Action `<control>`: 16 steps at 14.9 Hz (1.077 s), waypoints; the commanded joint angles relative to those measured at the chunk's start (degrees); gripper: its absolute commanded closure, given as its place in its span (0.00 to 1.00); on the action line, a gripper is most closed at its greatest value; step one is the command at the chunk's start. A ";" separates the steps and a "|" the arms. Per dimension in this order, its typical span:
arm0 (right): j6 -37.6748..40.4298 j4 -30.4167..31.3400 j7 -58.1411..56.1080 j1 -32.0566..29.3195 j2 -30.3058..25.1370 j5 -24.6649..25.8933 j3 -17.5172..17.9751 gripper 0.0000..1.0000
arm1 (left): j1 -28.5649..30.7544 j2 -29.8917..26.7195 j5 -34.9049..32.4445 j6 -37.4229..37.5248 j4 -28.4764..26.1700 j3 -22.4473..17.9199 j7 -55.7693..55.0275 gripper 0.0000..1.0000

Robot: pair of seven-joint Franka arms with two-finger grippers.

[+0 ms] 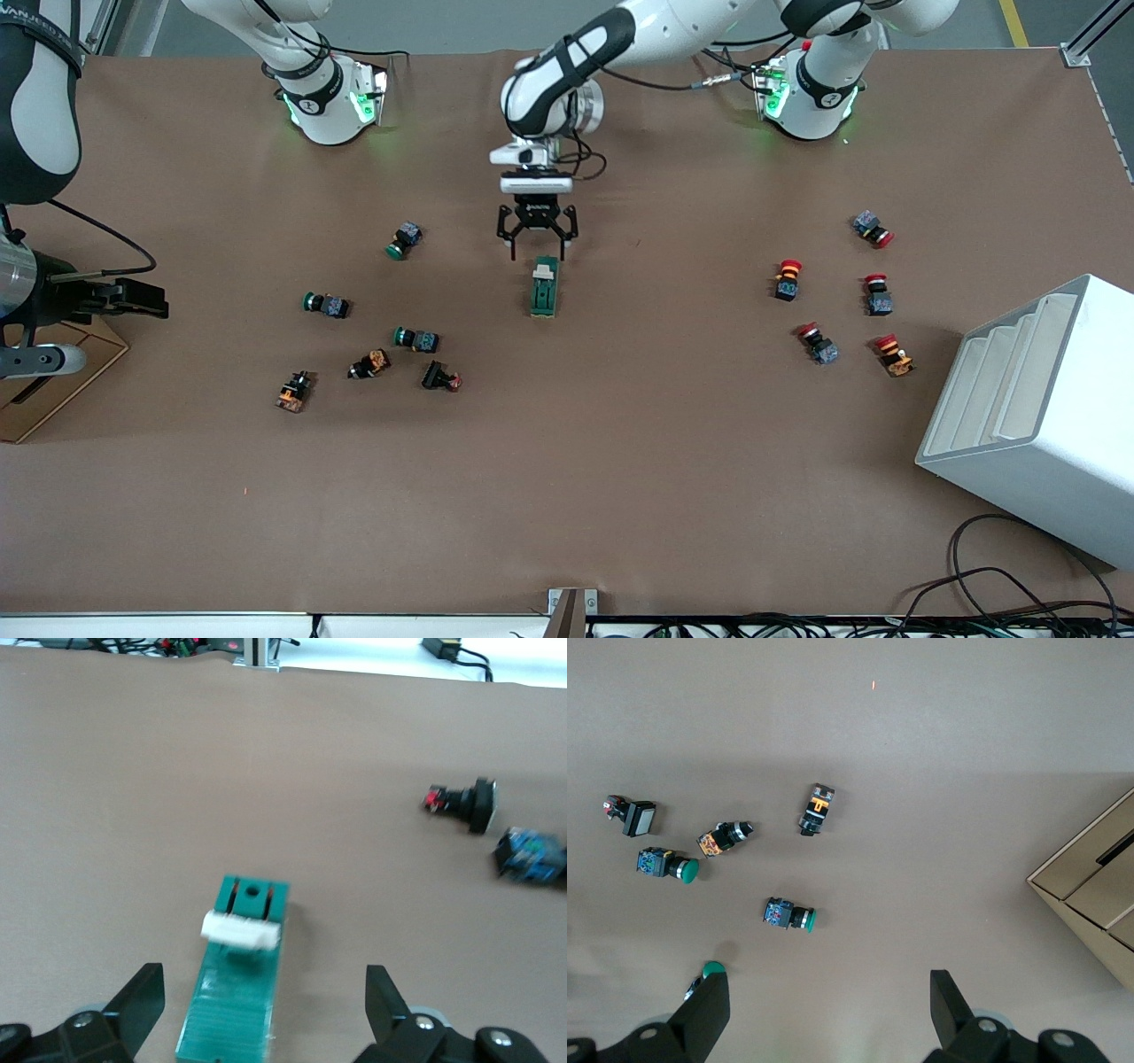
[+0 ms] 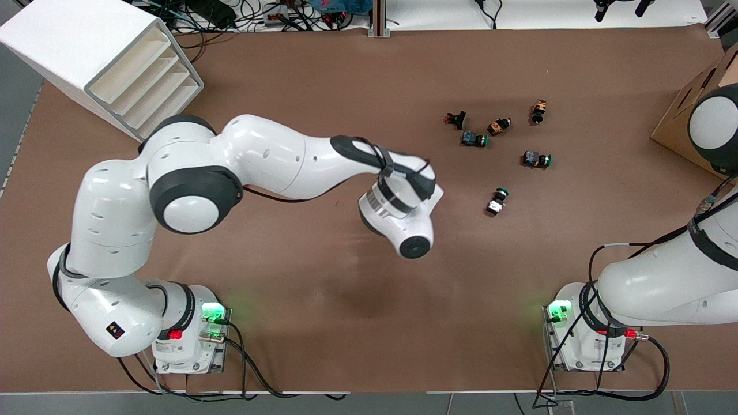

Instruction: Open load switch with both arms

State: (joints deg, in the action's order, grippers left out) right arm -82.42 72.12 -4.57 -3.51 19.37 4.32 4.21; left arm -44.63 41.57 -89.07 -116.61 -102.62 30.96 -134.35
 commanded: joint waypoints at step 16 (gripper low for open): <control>2.35 -1.02 -0.17 -0.88 -1.36 0.16 -0.08 0.00 | 30.19 -17.74 64.98 23.26 28.78 0.41 60.14 0.00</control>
State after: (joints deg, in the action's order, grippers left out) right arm -80.83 71.20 -4.58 -3.83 18.92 4.36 3.79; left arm -17.72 24.03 -27.12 -96.54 -76.10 30.73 -80.23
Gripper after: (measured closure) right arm 0.000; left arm 0.000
